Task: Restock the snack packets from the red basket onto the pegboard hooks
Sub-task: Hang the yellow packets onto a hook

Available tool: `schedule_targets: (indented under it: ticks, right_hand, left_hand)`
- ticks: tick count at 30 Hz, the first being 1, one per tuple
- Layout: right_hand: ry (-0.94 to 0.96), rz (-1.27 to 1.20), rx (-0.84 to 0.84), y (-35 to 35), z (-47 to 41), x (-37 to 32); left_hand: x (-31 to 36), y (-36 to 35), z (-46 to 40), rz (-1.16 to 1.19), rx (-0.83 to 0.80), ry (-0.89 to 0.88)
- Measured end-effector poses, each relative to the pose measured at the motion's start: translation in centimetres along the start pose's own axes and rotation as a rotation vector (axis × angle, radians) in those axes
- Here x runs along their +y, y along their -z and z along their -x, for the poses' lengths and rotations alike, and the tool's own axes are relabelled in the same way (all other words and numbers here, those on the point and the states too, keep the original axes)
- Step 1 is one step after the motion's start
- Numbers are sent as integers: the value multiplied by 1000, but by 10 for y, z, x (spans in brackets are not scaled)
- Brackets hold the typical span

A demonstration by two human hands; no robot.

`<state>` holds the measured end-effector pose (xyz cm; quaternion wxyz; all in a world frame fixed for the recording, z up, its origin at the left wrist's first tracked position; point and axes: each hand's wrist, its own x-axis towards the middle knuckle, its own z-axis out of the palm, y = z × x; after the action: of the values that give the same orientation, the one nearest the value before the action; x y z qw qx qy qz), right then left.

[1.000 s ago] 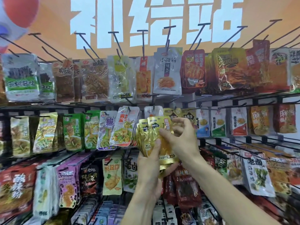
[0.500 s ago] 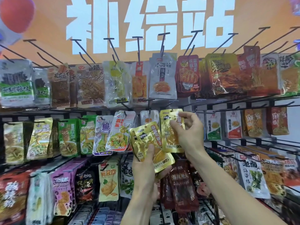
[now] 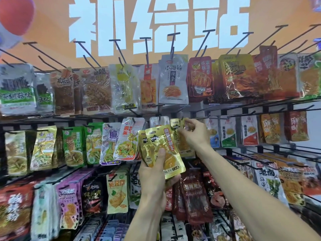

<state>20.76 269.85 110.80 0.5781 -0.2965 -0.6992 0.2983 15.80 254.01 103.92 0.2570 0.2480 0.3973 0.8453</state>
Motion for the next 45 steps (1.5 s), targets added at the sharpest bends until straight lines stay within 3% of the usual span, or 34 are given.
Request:
schedule_targets:
  ticks: [3,5,7,11,21,27,30,33,39,45]
  right_hand:
    - [34,-155,57,9,28,-3]
    - [-28,-391,-73,11,53,-6]
    - [-27,-433,-152,6,65,-4]
    - [-44,-499,17,12,48,-4]
    - [-12,-278,80,11,8,-2]
    - [37,94,-2,2,-2,1]
    - [52,-103,22,10,27,-1]
    - [-30,-369,-154,9,58,-4]
    - [-44,-472,57,13,32,-5]
    - [32,-352,78,12,10,-10]
  left_hand:
    - [0,-2,-1,-25,-7,-10]
    - [-2,-6,-4,-44,-12,-9]
    - [-5,-10,-3,-64,-18,5]
    - [-5,-6,1,-47,-63,4]
    - [2,1,5,-118,-132,-65]
    - [10,-7,9,-98,-212,-29]
    - [10,-9,7,-98,-234,-11]
    - [3,-12,4,-84,-200,43]
    - [-3,-13,1,-38,-157,77]
    - [-1,-15,-1,-76,-164,57]
